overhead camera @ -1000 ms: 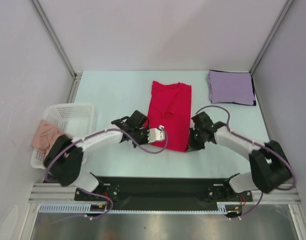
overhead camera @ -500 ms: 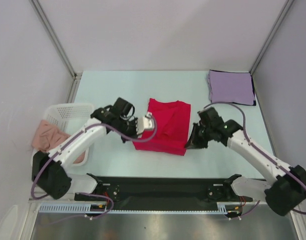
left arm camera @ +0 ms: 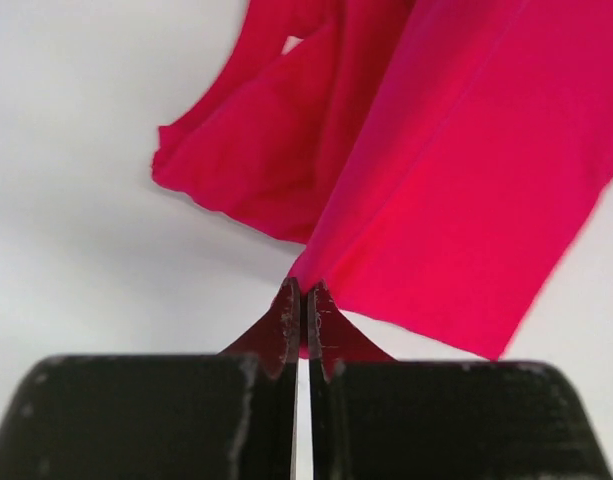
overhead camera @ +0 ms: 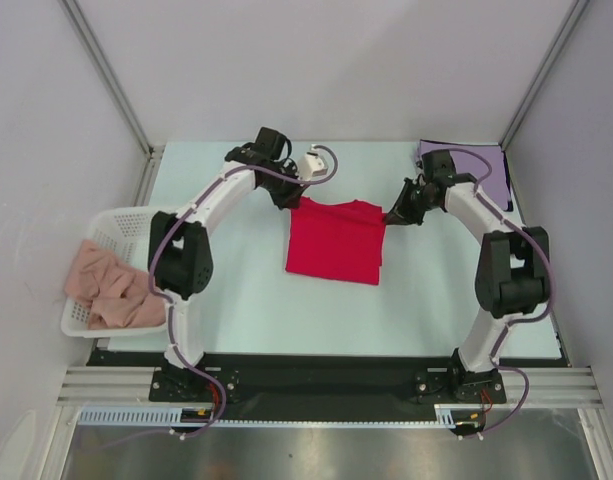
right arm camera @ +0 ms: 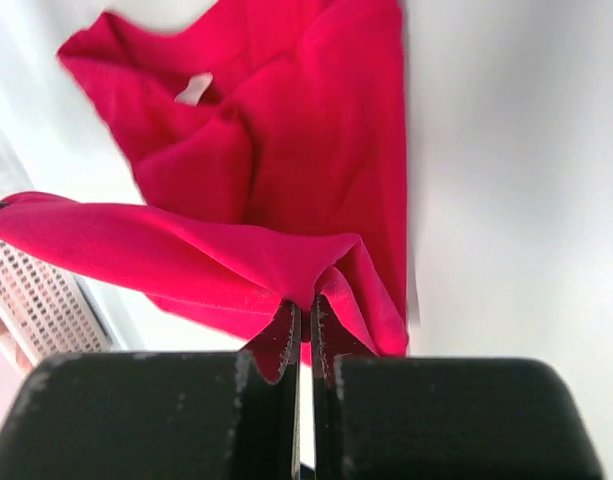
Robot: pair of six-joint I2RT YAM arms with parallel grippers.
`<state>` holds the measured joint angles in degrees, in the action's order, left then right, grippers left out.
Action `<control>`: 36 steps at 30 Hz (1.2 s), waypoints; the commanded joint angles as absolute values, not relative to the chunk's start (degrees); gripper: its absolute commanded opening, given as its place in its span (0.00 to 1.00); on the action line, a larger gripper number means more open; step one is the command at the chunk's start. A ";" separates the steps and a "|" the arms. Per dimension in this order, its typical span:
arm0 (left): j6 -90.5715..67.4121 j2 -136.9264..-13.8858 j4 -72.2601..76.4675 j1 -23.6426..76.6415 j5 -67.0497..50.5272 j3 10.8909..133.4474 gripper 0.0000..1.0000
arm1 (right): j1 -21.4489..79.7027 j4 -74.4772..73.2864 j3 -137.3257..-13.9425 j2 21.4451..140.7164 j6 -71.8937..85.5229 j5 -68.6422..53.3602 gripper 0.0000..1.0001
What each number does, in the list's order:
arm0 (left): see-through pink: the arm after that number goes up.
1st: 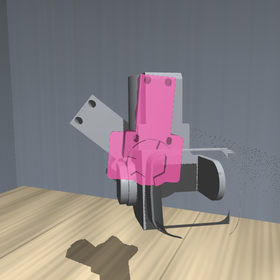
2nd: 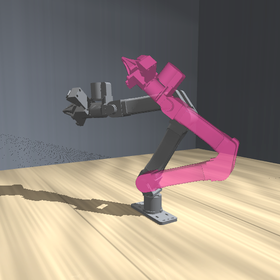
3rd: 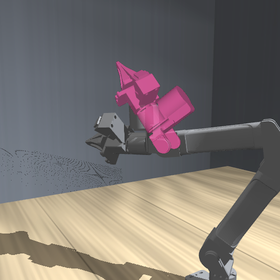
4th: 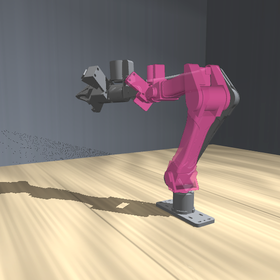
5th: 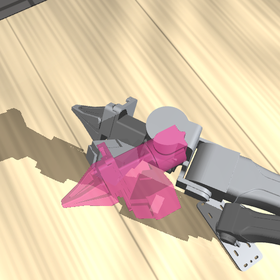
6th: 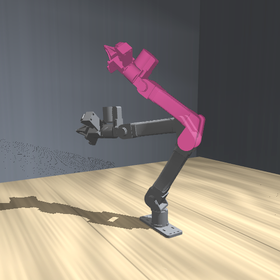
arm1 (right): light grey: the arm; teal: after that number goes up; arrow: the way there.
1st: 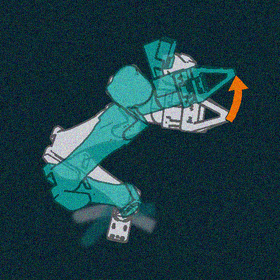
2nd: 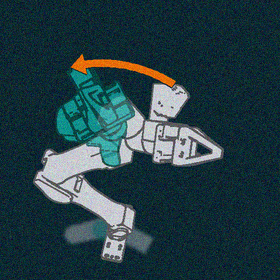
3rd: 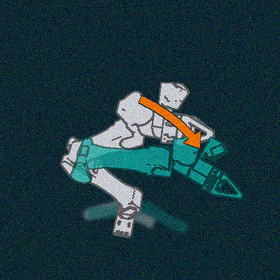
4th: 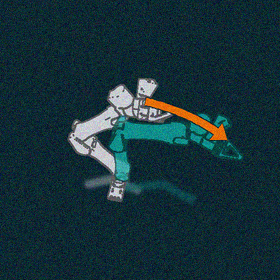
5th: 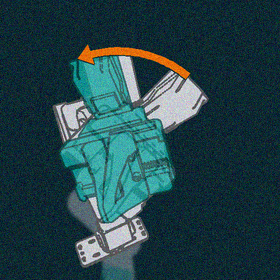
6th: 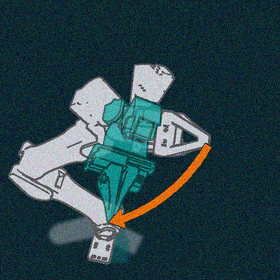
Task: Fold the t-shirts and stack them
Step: Fold the tshirt, then neatly place the folded tshirt to the corner
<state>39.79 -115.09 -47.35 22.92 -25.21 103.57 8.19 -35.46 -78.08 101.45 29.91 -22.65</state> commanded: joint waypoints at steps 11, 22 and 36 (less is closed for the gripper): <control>33.14 -127.52 -42.99 20.74 -15.91 116.55 0.45 | 4.93 -28.32 -89.82 116.36 32.86 -17.86 0.45; 16.87 -119.20 -32.63 14.68 -11.68 109.38 0.66 | 7.64 -26.71 -79.23 105.13 25.75 -13.01 0.73; 20.48 -95.90 -31.99 13.63 -18.37 77.61 0.68 | 9.41 -14.60 -69.35 112.67 28.30 -25.65 0.71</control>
<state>19.99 -100.77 -33.04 14.39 -15.81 79.92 9.54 -20.03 -70.08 109.51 27.49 -21.52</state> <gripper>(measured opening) 0.682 0.735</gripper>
